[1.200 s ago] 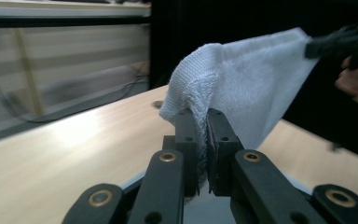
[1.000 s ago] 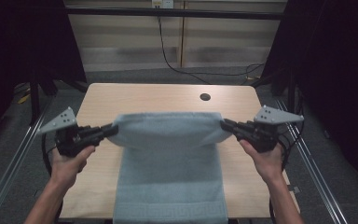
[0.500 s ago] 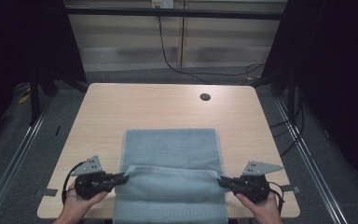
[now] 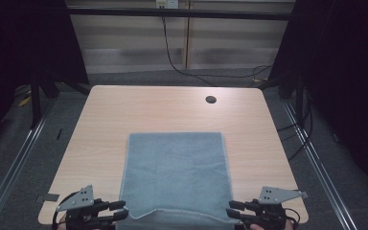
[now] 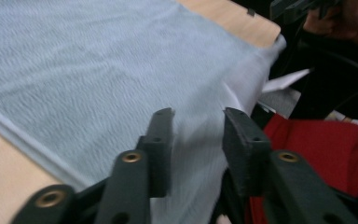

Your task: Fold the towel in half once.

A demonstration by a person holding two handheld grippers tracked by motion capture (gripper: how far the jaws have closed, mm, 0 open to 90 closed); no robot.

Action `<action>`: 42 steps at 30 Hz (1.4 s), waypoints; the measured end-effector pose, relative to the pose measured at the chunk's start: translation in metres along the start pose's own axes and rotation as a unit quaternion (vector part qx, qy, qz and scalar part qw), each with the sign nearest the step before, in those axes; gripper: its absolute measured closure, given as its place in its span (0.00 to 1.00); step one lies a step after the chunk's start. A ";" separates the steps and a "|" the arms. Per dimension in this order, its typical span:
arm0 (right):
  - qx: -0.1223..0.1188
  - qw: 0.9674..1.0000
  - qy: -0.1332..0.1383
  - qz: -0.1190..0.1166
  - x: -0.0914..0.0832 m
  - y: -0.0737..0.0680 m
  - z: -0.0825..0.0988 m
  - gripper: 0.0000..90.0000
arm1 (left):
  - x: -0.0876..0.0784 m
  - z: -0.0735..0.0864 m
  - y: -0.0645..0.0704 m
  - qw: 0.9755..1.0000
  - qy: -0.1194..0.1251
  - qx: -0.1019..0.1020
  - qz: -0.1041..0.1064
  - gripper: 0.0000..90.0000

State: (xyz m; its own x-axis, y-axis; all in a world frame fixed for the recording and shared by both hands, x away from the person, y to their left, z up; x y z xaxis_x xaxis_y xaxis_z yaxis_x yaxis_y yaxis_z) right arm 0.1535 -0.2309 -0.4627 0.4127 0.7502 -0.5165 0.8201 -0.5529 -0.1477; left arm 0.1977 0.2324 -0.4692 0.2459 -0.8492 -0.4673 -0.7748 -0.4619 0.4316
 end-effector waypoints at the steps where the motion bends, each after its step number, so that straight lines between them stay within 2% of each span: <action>1: 0.001 1.000 0.002 0.002 0.002 0.004 -0.004 0.74 | 0.002 -0.005 -0.004 1.000 0.002 0.004 -0.012 0.68; 3: -0.010 1.000 -0.004 0.010 0.009 0.012 -0.011 0.73 | 0.004 -0.016 -0.014 1.000 0.014 -0.002 -0.015 0.66; 5: -0.008 1.000 -0.006 0.003 0.018 0.022 -0.018 0.73 | 0.009 -0.026 -0.027 0.999 0.012 0.005 -0.033 0.67; 7: -0.013 1.000 -0.016 0.005 0.030 0.033 -0.023 0.72 | 0.018 -0.035 -0.043 0.999 0.005 -0.015 -0.045 0.67; 8: -0.012 1.000 -0.019 0.006 0.037 0.041 -0.025 0.71 | 0.023 -0.038 -0.051 0.998 0.002 -0.012 -0.061 0.67; 9: -0.010 1.000 -0.023 0.007 0.043 0.049 -0.027 0.71 | 0.029 -0.041 -0.060 0.997 -0.004 -0.017 -0.073 0.67; 10: -0.007 1.000 -0.027 0.010 0.050 0.057 -0.030 0.71 | 0.034 -0.043 -0.068 0.996 -0.013 -0.028 -0.080 0.67; 14: -0.002 0.999 -0.039 0.028 0.071 0.086 -0.040 0.67 | 0.049 -0.054 -0.092 0.993 -0.031 -0.037 -0.108 0.64; 16: 0.002 0.998 -0.041 0.038 0.080 0.101 -0.044 0.64 | 0.054 -0.060 -0.103 0.991 -0.024 -0.050 -0.118 0.62; 17: 0.007 0.998 -0.043 0.044 0.084 0.107 -0.047 0.62 | 0.057 -0.063 -0.107 0.992 -0.020 -0.056 -0.116 0.61; 19: 0.011 0.998 -0.047 0.050 0.093 0.120 -0.051 0.60 | 0.063 -0.070 -0.116 0.992 -0.019 -0.056 -0.112 0.56; 20: 0.017 0.997 -0.050 0.050 0.098 0.124 -0.052 0.59 | 0.066 -0.072 -0.120 0.991 -0.007 -0.060 -0.117 0.53; 21: 0.014 0.997 -0.056 0.052 0.103 0.129 -0.053 0.58 | 0.070 -0.075 -0.124 0.990 -0.001 -0.064 -0.123 0.54; 23: 0.021 0.996 -0.062 0.058 0.113 0.136 -0.051 0.56 | 0.079 -0.079 -0.130 0.989 -0.012 -0.062 -0.133 0.54; 24: 0.026 0.996 -0.060 0.059 0.118 0.139 -0.049 0.55 | 0.083 -0.078 -0.132 0.989 -0.005 -0.060 -0.137 0.54; 26: 0.026 0.994 -0.083 0.063 0.126 0.139 -0.044 0.53 | 0.087 -0.076 -0.135 0.988 -0.017 -0.063 -0.137 0.54; 27: 0.020 0.994 -0.092 0.063 0.129 0.139 -0.042 0.53 | 0.090 -0.074 -0.134 0.989 -0.029 -0.052 -0.138 0.54; 28: 0.016 0.994 -0.087 0.066 0.129 0.138 -0.040 0.52 | 0.091 -0.072 -0.134 0.988 -0.043 -0.044 -0.143 0.54; 29: 0.031 0.994 -0.081 0.066 0.128 0.137 -0.039 0.51 | 0.093 -0.070 -0.133 0.987 -0.042 -0.040 -0.150 0.54; 31: 0.051 0.994 -0.066 0.071 0.127 0.136 -0.036 0.51 | 0.093 -0.068 -0.129 0.988 -0.044 -0.038 -0.145 0.54; 33: 0.038 0.994 -0.072 0.074 0.125 0.131 -0.034 0.51 | 0.092 -0.065 -0.128 0.989 -0.040 -0.044 -0.137 0.54; 34: 0.040 0.994 -0.074 0.074 0.124 0.129 -0.034 0.51 | 0.090 -0.064 -0.128 0.989 -0.037 -0.047 -0.133 0.55; 36: 0.042 0.994 -0.072 0.067 0.120 0.124 -0.031 0.52 | 0.088 -0.060 -0.127 0.990 -0.035 -0.038 -0.134 0.57; 40: 0.035 0.995 -0.064 0.070 0.114 0.112 -0.023 0.52 | 0.089 -0.057 -0.120 0.989 -0.041 -0.023 -0.141 0.57; 42: 0.030 0.995 -0.067 0.071 0.111 0.107 -0.021 0.52 | 0.089 -0.056 -0.117 0.989 -0.038 -0.033 -0.139 0.57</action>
Point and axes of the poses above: each handheld gripper's, and its own axes: x roughly forward along the jaws, z roughly out of its underside, y roughly to its right, the point moved 2 cm from there along x, roughly forward along the jaws, and after that the axes turned 10 degrees about -x, right-handed, at the moved point
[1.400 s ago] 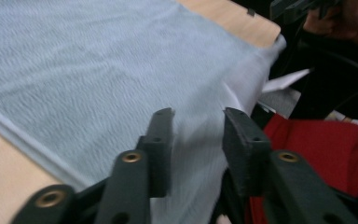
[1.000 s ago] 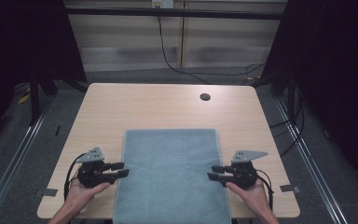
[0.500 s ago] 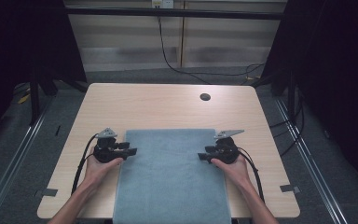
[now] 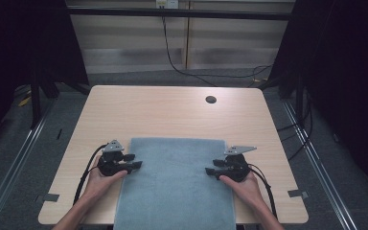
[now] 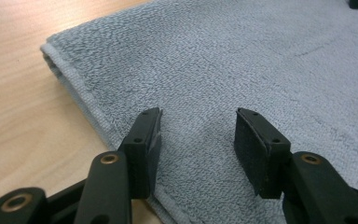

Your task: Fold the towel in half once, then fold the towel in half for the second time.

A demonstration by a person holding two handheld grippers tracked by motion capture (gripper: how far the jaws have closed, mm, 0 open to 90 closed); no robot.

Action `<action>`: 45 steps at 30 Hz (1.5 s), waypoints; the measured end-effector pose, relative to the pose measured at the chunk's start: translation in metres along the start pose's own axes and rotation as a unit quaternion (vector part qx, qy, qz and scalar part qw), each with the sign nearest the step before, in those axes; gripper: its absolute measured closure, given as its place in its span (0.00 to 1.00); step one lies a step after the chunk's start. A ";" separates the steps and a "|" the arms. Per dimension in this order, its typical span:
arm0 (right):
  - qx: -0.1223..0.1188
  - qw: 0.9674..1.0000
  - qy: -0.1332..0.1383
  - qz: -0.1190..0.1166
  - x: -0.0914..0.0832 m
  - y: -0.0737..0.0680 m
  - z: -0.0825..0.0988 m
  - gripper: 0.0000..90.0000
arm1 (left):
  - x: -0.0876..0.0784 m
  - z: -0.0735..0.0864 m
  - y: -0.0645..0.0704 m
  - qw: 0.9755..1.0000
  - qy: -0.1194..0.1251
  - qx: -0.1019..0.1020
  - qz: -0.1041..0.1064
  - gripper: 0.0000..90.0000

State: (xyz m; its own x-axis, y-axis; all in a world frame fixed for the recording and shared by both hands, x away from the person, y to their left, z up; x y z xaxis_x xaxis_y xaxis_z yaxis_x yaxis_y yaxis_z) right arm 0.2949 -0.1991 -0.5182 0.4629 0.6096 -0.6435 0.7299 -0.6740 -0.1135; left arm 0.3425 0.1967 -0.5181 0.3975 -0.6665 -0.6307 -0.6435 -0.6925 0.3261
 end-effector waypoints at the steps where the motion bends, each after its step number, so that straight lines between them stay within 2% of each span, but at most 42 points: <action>1: -0.003 1.000 0.002 0.001 -0.001 -0.002 0.002 0.52 | -0.001 0.001 0.000 1.000 -0.003 -0.002 0.006 0.56; 3: -0.017 1.000 0.003 0.001 -0.004 -0.007 0.005 0.52 | -0.004 0.004 0.002 1.000 -0.006 -0.005 0.012 0.55; 7: -0.010 1.000 -0.014 -0.011 -0.010 -0.012 0.007 0.52 | -0.008 0.009 0.012 1.000 -0.016 0.011 0.013 0.52; 11: -0.004 0.999 -0.017 -0.027 -0.016 -0.017 0.011 0.52 | -0.014 0.018 0.018 1.000 -0.016 0.011 0.018 0.53; 14: -0.008 0.999 -0.021 -0.038 -0.022 -0.024 0.016 0.52 | -0.021 0.025 0.021 0.999 -0.017 -0.003 0.032 0.55; 17: -0.015 0.999 -0.027 -0.045 -0.026 -0.032 0.020 0.52 | -0.028 0.032 0.027 0.999 -0.028 0.011 0.030 0.57; 18: -0.016 0.998 -0.027 -0.046 -0.027 -0.034 0.020 0.51 | -0.030 0.034 0.029 0.999 -0.028 0.008 0.031 0.57; 20: -0.020 0.998 -0.032 -0.050 -0.028 -0.037 0.020 0.49 | -0.034 0.037 0.031 0.999 -0.033 0.009 0.034 0.57; 22: -0.019 0.997 -0.033 -0.063 -0.027 -0.038 0.018 0.42 | -0.039 0.040 0.032 0.999 -0.027 -0.001 0.032 0.57; 23: -0.032 0.998 -0.033 -0.043 -0.030 -0.038 0.014 0.40 | -0.040 0.040 0.032 0.999 -0.025 -0.010 0.036 0.56; 24: -0.040 0.999 -0.019 -0.023 -0.033 -0.037 0.010 0.40 | -0.041 0.039 0.031 0.999 -0.023 -0.013 0.041 0.56; 26: -0.027 0.999 0.006 -0.026 -0.039 -0.027 0.002 0.40 | -0.044 0.033 0.029 0.999 -0.001 -0.006 0.042 0.56; 27: -0.019 1.000 0.011 -0.023 -0.042 -0.021 -0.001 0.40 | -0.043 0.029 0.027 0.999 0.000 -0.009 0.045 0.56; 28: -0.015 1.000 0.013 -0.018 -0.043 -0.014 -0.004 0.41 | -0.042 0.024 0.024 0.999 0.006 -0.007 0.039 0.56; 29: -0.008 1.000 0.017 -0.015 -0.044 -0.006 -0.006 0.43 | -0.040 0.021 0.023 0.999 0.009 -0.001 0.036 0.59; 30: -0.001 1.000 0.021 -0.009 -0.044 0.002 -0.008 0.44 | -0.037 0.018 0.022 0.999 0.001 0.007 0.031 0.64; 33: 0.006 1.000 0.024 0.009 -0.041 0.023 -0.016 0.49 | -0.027 0.016 0.020 1.000 -0.012 0.014 0.022 0.65; 36: 0.005 1.000 0.020 0.013 -0.032 0.040 -0.022 0.54 | -0.021 0.019 0.020 0.999 -0.026 0.025 0.018 0.66; 39: 0.005 1.000 0.014 0.012 -0.023 0.053 -0.025 0.58 | -0.021 0.020 0.020 0.999 -0.028 0.024 0.019 0.66; 40: 0.007 1.000 0.007 0.005 -0.020 0.056 -0.024 0.58 | -0.021 0.021 0.019 0.999 -0.026 0.026 0.019 0.66; 42: 0.003 1.000 -0.001 0.008 -0.015 0.058 -0.022 0.58 | -0.021 0.022 0.019 0.999 -0.024 0.020 0.024 0.66; 43: 0.004 1.000 -0.001 -0.001 -0.012 0.059 -0.021 0.58 | -0.021 0.022 0.019 0.999 -0.024 0.019 0.025 0.66; 45: -0.001 1.000 -0.011 -0.004 -0.008 0.057 -0.018 0.56 | -0.022 0.022 0.019 0.999 -0.026 0.024 0.022 0.66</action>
Point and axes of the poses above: each handheld gripper's, and its own axes: x roughly forward along the jaws, z roughly out of its underside, y roughly to its right, the point moved 2 cm from there along x, roughly forward along the jaws, and after that the axes turned 10 degrees about -x, right-handed, at the moved point
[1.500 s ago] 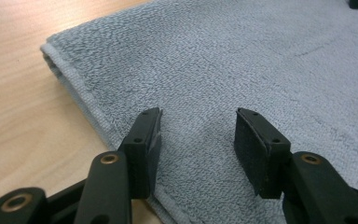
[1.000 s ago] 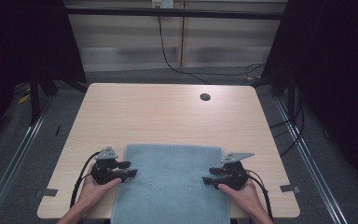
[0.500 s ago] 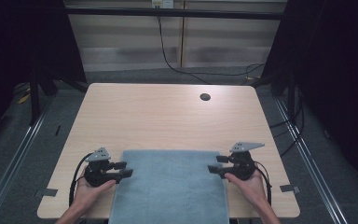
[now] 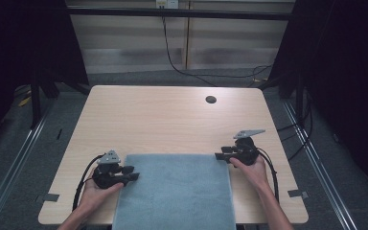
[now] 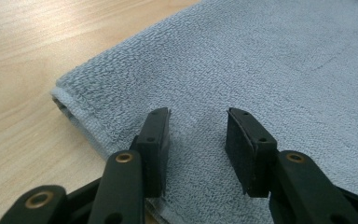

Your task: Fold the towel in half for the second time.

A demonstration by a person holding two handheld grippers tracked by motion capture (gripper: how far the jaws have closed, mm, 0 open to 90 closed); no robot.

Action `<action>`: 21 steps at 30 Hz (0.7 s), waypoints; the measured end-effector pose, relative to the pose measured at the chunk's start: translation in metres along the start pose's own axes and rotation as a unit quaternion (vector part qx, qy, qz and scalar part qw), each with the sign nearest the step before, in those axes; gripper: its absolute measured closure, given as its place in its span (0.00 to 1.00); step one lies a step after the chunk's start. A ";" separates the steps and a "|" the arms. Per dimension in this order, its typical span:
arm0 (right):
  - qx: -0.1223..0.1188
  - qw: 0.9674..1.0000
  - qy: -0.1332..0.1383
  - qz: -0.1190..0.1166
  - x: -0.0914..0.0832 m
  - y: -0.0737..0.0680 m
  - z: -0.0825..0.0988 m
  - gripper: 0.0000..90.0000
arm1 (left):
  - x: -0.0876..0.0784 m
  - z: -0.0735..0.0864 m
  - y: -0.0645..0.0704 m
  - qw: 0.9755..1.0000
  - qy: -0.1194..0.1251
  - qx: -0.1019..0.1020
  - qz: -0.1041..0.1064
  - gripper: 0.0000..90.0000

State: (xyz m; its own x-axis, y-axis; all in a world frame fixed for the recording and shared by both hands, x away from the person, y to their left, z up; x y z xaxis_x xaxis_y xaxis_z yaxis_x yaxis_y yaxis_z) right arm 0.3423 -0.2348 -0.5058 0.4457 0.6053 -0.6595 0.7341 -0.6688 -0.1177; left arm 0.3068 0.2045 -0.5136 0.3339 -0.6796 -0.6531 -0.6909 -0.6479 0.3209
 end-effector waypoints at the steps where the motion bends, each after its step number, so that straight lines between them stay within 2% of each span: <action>1: 0.000 1.000 -0.006 -0.004 0.002 -0.001 0.001 0.56 | 0.000 0.000 0.000 1.000 0.000 0.000 0.000 0.65; 5: -0.013 1.000 -0.026 0.002 0.009 -0.005 0.006 0.57 | -0.004 -0.002 -0.003 1.000 0.003 -0.008 0.004 0.60; 7: -0.019 1.000 -0.024 0.003 0.010 -0.006 0.006 0.65 | -0.008 -0.009 -0.008 1.000 0.021 -0.018 -0.001 0.56; 8: -0.025 0.999 -0.023 0.004 0.010 -0.006 0.007 0.69 | -0.011 -0.013 -0.011 0.999 0.034 -0.022 -0.008 0.55; 13: -0.024 0.999 -0.025 -0.005 0.011 -0.008 0.007 0.85 | -0.012 -0.040 -0.037 0.997 0.057 -0.041 -0.026 0.53; 15: -0.021 1.000 -0.023 -0.006 0.012 -0.009 0.007 0.89 | -0.004 -0.045 -0.047 0.996 0.067 -0.040 -0.050 0.52; 16: -0.021 1.000 -0.023 -0.006 0.012 -0.009 0.007 0.89 | 0.001 -0.045 -0.052 0.995 0.068 -0.052 -0.044 0.52; 17: -0.022 0.999 -0.024 -0.004 0.012 -0.010 0.007 0.90 | 0.005 -0.043 -0.054 0.996 0.053 -0.057 -0.035 0.52; 18: -0.021 0.999 -0.025 -0.003 0.012 -0.011 0.006 0.90 | 0.009 -0.041 -0.055 0.997 0.038 -0.047 -0.042 0.52; 19: -0.021 0.999 -0.025 -0.002 0.012 -0.011 0.006 0.90 | 0.011 -0.039 -0.054 0.998 0.031 -0.044 -0.038 0.52; 21: -0.020 1.000 -0.022 -0.004 0.012 -0.011 0.007 0.90 | 0.011 -0.038 -0.054 0.998 0.028 -0.041 -0.034 0.52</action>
Point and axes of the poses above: each handheld gripper's, and its own axes: x roughly forward along the jaws, z roughly out of its underside, y roughly to its right, the point moved 2 cm from there along x, roughly forward along the jaws, and after that the axes turned 10 degrees about -x, right-handed, at the moved point
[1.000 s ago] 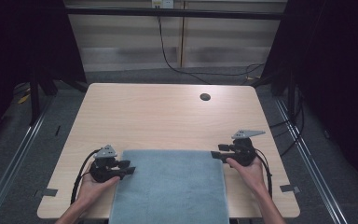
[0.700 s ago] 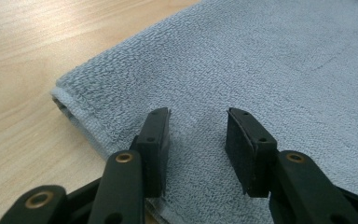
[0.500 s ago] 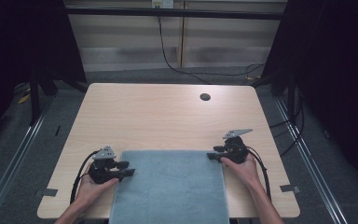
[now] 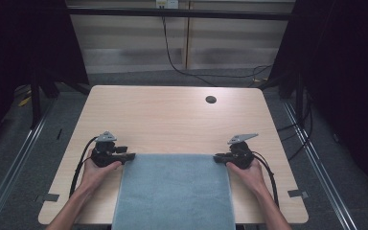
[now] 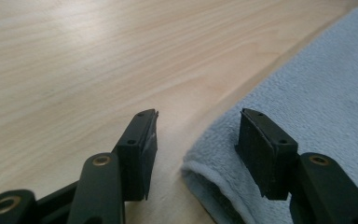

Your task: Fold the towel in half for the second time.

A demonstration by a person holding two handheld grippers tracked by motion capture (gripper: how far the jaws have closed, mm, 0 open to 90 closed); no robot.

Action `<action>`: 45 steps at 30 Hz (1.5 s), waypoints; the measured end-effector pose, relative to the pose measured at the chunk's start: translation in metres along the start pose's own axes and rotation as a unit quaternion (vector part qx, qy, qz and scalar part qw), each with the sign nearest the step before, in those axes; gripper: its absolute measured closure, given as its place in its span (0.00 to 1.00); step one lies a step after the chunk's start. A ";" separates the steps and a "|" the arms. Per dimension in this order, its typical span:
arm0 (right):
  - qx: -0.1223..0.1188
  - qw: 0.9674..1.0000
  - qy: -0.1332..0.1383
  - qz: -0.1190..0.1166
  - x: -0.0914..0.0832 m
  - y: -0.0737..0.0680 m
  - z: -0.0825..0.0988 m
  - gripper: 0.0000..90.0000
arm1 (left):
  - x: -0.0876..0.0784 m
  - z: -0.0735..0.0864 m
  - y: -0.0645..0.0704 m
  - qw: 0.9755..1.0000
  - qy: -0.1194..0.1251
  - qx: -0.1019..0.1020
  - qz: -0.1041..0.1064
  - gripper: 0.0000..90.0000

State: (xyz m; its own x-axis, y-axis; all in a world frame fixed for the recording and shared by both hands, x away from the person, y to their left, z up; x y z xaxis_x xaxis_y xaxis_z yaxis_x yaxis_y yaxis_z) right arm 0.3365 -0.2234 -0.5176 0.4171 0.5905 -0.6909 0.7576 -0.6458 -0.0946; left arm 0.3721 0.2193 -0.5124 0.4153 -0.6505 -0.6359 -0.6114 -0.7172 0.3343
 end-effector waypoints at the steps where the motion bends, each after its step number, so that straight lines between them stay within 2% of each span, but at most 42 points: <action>1: 0.000 1.000 0.000 0.000 0.000 0.000 0.000 0.90 | -0.001 0.000 0.000 1.000 0.002 -0.001 0.004 0.53; 3: 0.001 1.000 0.000 0.001 0.000 0.000 0.000 0.90 | 0.000 0.000 -0.001 1.000 -0.002 0.000 0.014 0.55; 6: 0.001 1.000 0.000 0.001 0.000 0.000 0.000 0.90 | 0.005 0.004 0.001 1.000 -0.018 0.013 0.015 0.59; 10: 0.005 1.000 0.001 0.000 0.000 0.000 0.000 0.90 | 0.008 0.005 0.007 0.999 -0.018 0.027 0.010 0.59; 13: 0.011 1.000 0.005 -0.003 0.000 0.001 0.001 0.90 | 0.008 0.006 0.010 0.999 -0.023 0.036 0.014 0.72; 16: 0.013 1.000 0.006 -0.006 0.000 0.002 0.001 0.91 | 0.008 0.006 0.015 0.999 -0.017 0.049 0.007 0.85; 18: 0.018 1.000 0.009 -0.007 -0.001 0.002 0.000 0.91 | 0.006 0.003 0.015 0.999 -0.009 0.042 0.014 0.89; 20: 0.025 1.000 0.018 -0.007 -0.004 0.004 -0.001 0.91 | 0.004 0.001 0.011 0.999 0.000 0.024 0.026 0.92; 24: 0.039 0.997 0.061 -0.016 -0.016 0.008 -0.008 0.92 | -0.002 -0.004 0.009 0.999 0.019 0.011 0.035 0.93; 27: 0.034 0.997 0.068 -0.016 -0.022 0.009 -0.015 0.92 | -0.007 -0.015 0.010 0.999 0.031 0.006 0.036 0.93; 29: 0.033 0.996 0.079 -0.016 -0.026 0.010 -0.022 0.92 | -0.008 -0.022 0.010 0.998 0.046 -0.005 0.049 0.93; 31: 0.031 0.995 0.094 -0.016 -0.029 0.012 -0.030 0.92 | -0.009 -0.029 0.011 0.997 0.054 -0.002 0.052 0.93; 34: 0.031 0.994 0.102 -0.012 -0.033 0.017 -0.040 0.93 | -0.010 -0.039 0.011 0.997 0.060 0.000 0.047 0.93; 37: 0.030 0.993 0.110 -0.007 -0.038 0.023 -0.048 0.93 | -0.013 -0.051 0.008 0.996 0.070 -0.003 0.052 0.93; 39: 0.030 0.993 0.116 -0.004 -0.042 0.028 -0.053 0.93 | -0.016 -0.060 0.007 0.996 0.079 -0.005 0.048 0.94; 45: 0.029 0.991 0.131 0.012 -0.050 0.040 -0.073 0.93 | -0.021 -0.087 0.011 0.994 0.100 0.011 0.034 0.94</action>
State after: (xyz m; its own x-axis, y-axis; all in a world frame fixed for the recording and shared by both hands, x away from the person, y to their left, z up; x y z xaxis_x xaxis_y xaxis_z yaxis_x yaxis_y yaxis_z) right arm 0.3826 -0.2442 -0.4346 0.5561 0.6752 -0.4846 0.7188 -0.6835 -0.1274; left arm 0.4146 0.2031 -0.4349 0.4959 -0.7359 -0.4610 -0.6570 -0.6651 0.3550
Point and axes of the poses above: each handheld gripper's, and its own axes: x roughly forward along the jaws, z roughly out of its underside, y roughly to its right, the point moved 2 cm from there along x, roughly forward along the jaws, and after that the axes turned 10 degrees about -x, right-handed, at the moved point
